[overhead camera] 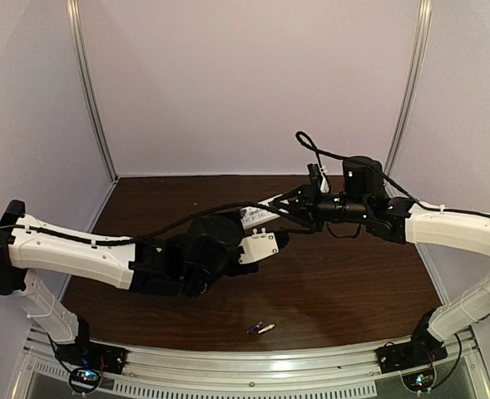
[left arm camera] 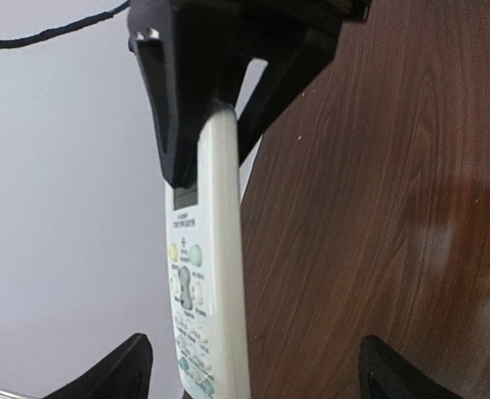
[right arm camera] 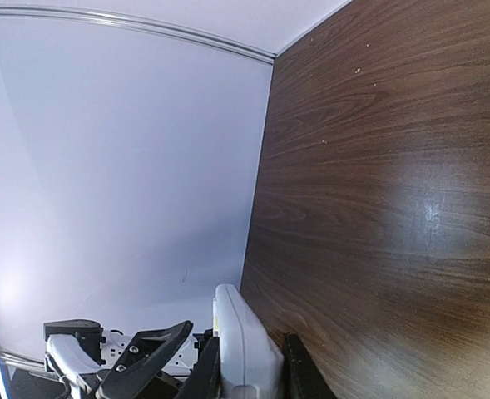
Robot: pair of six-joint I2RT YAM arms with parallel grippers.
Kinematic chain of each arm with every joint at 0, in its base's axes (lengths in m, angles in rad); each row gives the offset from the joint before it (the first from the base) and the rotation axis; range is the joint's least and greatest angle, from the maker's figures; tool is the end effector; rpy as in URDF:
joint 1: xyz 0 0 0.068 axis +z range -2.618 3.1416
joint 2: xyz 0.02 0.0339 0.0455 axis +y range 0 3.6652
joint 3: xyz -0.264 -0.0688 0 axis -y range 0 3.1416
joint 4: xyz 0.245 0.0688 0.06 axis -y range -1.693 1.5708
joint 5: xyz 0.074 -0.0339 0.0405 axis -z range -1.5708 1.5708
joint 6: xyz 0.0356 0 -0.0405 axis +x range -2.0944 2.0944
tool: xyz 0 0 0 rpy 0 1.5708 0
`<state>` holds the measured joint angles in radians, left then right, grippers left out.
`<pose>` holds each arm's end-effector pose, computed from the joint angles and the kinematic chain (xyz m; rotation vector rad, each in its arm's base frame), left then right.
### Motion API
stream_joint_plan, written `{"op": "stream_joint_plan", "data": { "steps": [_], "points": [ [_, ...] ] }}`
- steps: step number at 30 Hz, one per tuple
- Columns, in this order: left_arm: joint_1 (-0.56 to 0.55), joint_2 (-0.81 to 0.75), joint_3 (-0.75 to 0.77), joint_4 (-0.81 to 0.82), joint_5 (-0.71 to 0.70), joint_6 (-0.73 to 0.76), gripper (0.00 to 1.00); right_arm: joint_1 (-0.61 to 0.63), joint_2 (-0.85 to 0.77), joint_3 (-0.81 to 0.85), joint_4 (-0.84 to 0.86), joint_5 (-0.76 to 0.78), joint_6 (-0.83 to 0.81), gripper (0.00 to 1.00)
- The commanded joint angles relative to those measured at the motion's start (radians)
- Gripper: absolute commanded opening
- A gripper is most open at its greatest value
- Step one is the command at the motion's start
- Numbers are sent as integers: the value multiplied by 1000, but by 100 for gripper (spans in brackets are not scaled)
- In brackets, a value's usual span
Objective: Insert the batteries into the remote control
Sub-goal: Pass from the right arm to the left
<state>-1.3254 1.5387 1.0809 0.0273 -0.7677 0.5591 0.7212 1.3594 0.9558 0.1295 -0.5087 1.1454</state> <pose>0.1086 -0.3319 0.2813 1.1970 1.4537 0.2459 0.2249 0.2208 0.3021 0.0390 2.2134 1.6584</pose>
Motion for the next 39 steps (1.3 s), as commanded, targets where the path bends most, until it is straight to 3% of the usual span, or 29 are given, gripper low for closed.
{"op": "stream_joint_plan", "data": {
  "steps": [1,5,13,21,26,34,39],
  "points": [
    [-5,73,24,137,-212,180,84,-5,-22,-42,47,-15,78,0],
    [-7,99,29,182,-246,233,77,-6,-26,-56,56,-25,90,0],
    [-9,159,-9,434,-323,450,58,-5,-36,-84,109,-57,139,0],
    [-8,206,-6,547,-346,585,35,-3,-44,-100,155,-86,172,1],
    [-9,246,-2,612,-366,654,28,-3,-42,-96,156,-105,175,4],
    [-9,248,-8,702,-370,715,16,-5,-46,-94,173,-119,159,24],
    [-9,238,-11,713,-369,716,7,-16,-49,-94,183,-127,143,57]
  ]
}}
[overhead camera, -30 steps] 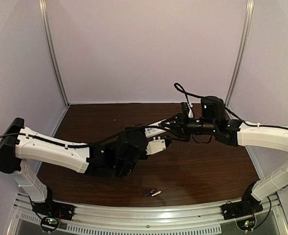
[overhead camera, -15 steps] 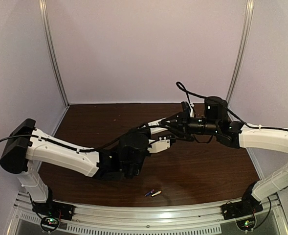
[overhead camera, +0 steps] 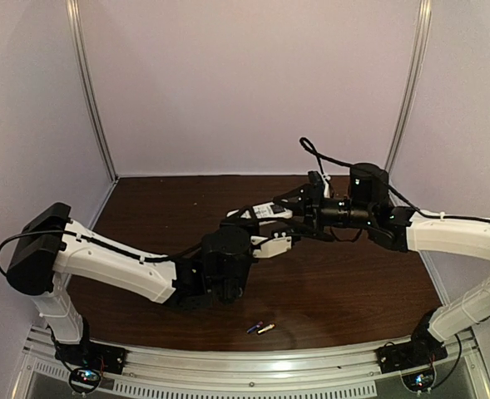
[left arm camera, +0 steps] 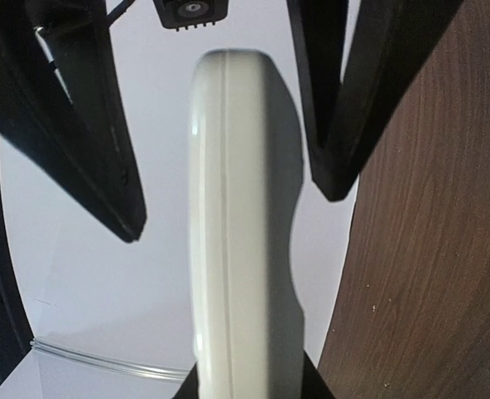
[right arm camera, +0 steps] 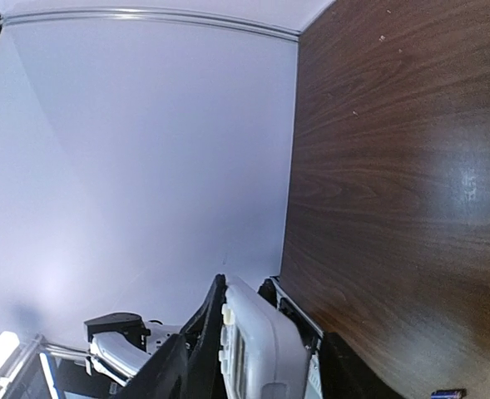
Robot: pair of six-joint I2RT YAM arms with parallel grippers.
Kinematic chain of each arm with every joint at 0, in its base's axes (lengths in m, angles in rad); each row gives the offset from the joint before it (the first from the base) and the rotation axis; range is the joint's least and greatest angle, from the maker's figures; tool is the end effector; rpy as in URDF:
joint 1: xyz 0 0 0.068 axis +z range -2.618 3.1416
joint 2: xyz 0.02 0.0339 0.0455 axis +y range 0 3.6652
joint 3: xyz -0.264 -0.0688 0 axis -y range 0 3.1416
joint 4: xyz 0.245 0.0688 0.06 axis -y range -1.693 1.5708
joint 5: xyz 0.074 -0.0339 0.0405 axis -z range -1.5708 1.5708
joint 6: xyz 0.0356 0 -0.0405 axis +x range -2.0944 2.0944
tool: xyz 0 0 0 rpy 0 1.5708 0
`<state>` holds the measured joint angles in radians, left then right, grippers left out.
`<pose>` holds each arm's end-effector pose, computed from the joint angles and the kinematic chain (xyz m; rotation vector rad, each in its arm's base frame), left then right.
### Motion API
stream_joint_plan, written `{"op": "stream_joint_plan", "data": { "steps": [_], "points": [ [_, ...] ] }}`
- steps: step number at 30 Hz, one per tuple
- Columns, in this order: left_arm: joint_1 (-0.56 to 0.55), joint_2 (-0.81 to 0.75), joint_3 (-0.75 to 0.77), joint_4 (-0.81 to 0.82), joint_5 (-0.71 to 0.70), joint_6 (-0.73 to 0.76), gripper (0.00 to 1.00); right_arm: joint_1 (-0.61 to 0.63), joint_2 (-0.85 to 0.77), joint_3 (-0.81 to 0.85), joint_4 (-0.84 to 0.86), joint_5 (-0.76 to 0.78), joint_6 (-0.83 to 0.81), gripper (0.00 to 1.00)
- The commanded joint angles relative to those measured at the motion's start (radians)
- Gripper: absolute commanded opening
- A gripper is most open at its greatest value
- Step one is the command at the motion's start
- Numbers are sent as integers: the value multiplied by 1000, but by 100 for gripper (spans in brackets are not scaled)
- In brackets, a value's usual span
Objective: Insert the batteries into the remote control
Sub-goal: Pass from the right arm to the left
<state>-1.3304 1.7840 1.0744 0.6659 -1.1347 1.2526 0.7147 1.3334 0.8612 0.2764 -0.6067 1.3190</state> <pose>0.1241 -0.3709 0.2535 1.1211 1.2185 0.8475 0.2168 0.2150 0.2920 0.1123 2.2196 1.8576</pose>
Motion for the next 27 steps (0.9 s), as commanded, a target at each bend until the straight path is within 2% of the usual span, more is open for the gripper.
{"op": "stream_joint_plan", "data": {
  "steps": [1,3,5,9,10,12,18,27],
  "points": [
    [-4,-11,-6,70,1,19,5,-16,-28,1,33,-29,-37,63],
    [-4,-19,-4,25,6,-19,2,-44,-41,2,36,-37,-56,71],
    [-4,-38,14,-90,26,-129,1,-78,-65,4,26,-36,-92,76],
    [3,-93,125,-569,170,-529,0,-128,-123,34,-60,7,-225,94],
    [6,-100,148,-638,213,-597,0,-136,-139,41,-82,25,-255,98],
    [12,-108,180,-754,289,-687,0,-145,-168,48,-101,56,-314,100],
    [70,-130,257,-943,548,-901,0,-152,-243,103,-246,165,-569,100],
    [246,-295,263,-1005,1173,-1142,0,-153,-319,87,-289,150,-805,100]
  ]
}}
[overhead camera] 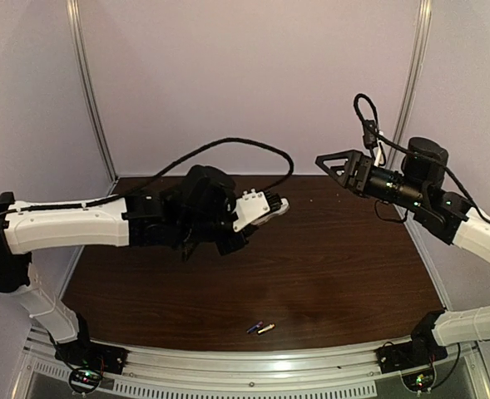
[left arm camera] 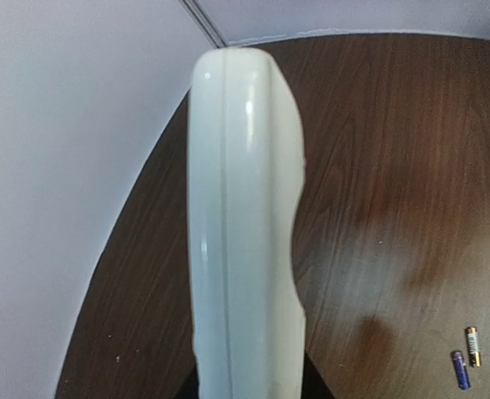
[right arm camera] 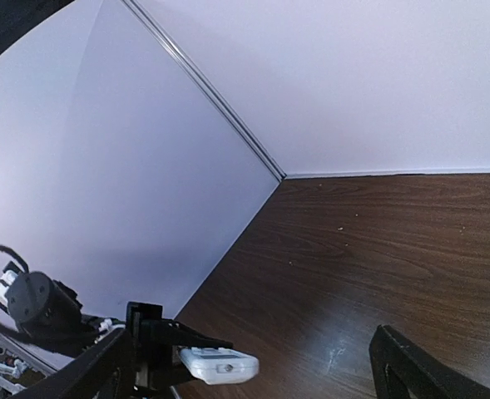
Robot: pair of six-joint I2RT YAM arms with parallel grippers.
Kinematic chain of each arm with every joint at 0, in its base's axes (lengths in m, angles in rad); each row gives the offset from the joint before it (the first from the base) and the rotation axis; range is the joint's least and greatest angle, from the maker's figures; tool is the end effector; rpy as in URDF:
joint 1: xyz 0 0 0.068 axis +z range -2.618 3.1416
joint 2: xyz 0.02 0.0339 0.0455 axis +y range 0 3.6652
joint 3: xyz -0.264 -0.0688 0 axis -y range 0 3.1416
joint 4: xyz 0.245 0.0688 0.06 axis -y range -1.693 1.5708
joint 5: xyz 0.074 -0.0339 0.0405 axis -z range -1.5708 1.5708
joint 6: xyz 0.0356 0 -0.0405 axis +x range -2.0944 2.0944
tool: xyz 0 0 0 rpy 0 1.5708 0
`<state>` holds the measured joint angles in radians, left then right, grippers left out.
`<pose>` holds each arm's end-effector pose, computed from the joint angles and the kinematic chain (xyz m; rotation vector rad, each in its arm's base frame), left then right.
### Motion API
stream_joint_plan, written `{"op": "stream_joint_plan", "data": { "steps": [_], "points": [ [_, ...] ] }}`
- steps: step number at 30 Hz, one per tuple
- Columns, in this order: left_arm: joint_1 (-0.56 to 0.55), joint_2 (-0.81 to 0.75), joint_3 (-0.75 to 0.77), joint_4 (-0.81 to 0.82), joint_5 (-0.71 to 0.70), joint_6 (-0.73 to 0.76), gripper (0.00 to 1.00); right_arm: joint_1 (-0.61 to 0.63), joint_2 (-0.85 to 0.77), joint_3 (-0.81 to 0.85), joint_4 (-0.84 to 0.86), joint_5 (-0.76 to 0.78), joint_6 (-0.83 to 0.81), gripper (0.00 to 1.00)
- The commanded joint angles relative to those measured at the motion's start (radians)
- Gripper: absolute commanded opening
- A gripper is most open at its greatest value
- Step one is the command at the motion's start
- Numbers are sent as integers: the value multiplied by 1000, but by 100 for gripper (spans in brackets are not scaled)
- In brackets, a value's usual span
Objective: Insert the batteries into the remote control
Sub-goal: Pass from the right arm to the left, then pass from the left arm to the right
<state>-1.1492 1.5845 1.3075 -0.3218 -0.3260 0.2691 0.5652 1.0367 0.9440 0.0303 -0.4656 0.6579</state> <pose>0.1596 -0.3281 0.3075 1.2468 1.7373 -0.1624 0.1947 0.1424 0.3712 -0.3091 1.7705 1.2868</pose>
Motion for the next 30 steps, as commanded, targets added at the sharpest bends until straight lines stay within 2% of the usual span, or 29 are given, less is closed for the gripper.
{"op": "stream_joint_plan", "data": {
  "steps": [1,7,15,21,30],
  "points": [
    [82,-109,29,-16,426,-173,0,-4,-28,-2,-35,-8,-151,100],
    [166,-149,29,-6,770,-257,0,-4,-33,-30,54,-128,-175,100],
    [239,-160,-3,113,1114,-395,0,18,-1,-42,177,-319,-182,100],
    [253,-138,15,142,1201,-444,0,71,29,-15,202,-393,-196,100],
    [253,-84,30,172,1233,-476,0,189,105,54,207,-383,-200,92]
  ]
}}
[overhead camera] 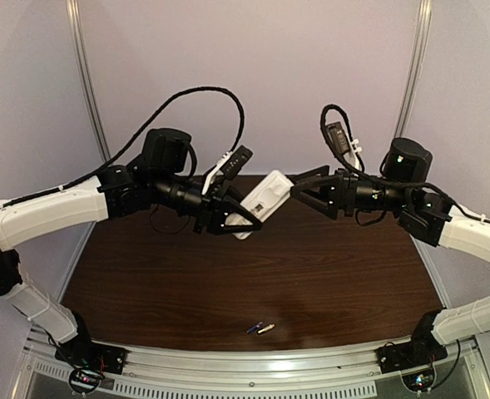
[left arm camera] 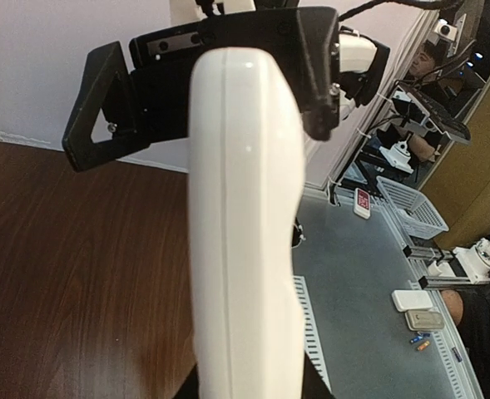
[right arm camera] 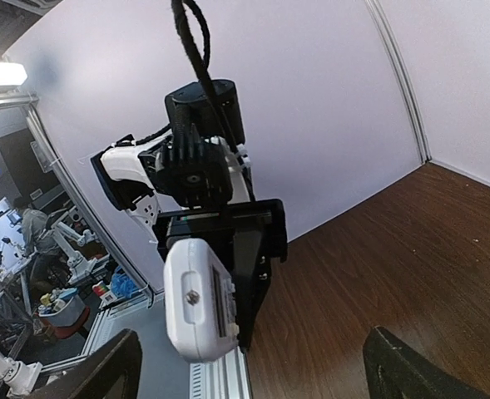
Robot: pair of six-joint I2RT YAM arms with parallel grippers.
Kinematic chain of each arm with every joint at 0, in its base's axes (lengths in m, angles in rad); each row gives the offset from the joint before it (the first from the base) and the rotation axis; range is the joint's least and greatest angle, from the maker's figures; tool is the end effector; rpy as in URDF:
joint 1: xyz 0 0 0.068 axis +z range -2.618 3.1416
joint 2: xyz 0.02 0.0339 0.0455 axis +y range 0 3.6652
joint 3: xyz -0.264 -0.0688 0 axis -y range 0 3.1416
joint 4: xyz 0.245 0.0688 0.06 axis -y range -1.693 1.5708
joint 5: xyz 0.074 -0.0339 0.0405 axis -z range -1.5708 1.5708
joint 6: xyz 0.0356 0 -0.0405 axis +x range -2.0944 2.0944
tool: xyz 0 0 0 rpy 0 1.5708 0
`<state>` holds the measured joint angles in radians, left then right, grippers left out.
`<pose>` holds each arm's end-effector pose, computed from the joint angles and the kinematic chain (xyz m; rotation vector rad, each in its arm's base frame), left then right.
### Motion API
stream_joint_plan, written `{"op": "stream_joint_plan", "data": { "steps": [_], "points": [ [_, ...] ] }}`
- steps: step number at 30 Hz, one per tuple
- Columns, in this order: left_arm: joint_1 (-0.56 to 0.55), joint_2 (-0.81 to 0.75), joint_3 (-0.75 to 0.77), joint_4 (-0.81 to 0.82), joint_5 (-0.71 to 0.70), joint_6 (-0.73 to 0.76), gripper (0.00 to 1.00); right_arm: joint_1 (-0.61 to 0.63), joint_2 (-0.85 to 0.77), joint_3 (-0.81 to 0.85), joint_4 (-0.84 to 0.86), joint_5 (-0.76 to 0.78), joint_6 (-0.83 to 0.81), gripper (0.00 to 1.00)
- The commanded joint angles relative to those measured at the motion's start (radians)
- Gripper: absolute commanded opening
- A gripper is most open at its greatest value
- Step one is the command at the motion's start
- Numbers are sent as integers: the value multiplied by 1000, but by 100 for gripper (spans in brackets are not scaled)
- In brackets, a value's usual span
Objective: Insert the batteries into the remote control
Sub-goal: Pass from the left arm to the right
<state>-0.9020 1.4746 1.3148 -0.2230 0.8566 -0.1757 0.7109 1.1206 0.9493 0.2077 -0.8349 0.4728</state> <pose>0.1874 -0.2806 0.3602 1.3137 1.6848 -1.5076 0.1757 0.1861 0.3721 -0.9284 1.5138 1.5273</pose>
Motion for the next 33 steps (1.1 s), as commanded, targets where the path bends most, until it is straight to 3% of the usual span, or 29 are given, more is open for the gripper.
{"op": "stream_joint_plan", "data": {
  "steps": [1,8,16,24,28,31,33],
  "points": [
    [6,29,22,79,52,-36,0,52,30,54,32,-13,-14,91],
    [8,60,19,124,100,-68,0,92,79,72,28,-1,-17,78],
    [8,79,18,146,107,-88,0,111,100,80,32,12,-5,56],
    [19,95,9,161,116,-115,0,113,110,76,44,12,26,21],
    [23,93,4,164,108,-119,12,113,108,70,64,13,48,2],
    [31,80,-10,164,99,-118,35,109,107,67,76,21,66,0],
    [47,58,-32,179,92,-116,56,104,104,69,75,24,81,0]
  ]
}}
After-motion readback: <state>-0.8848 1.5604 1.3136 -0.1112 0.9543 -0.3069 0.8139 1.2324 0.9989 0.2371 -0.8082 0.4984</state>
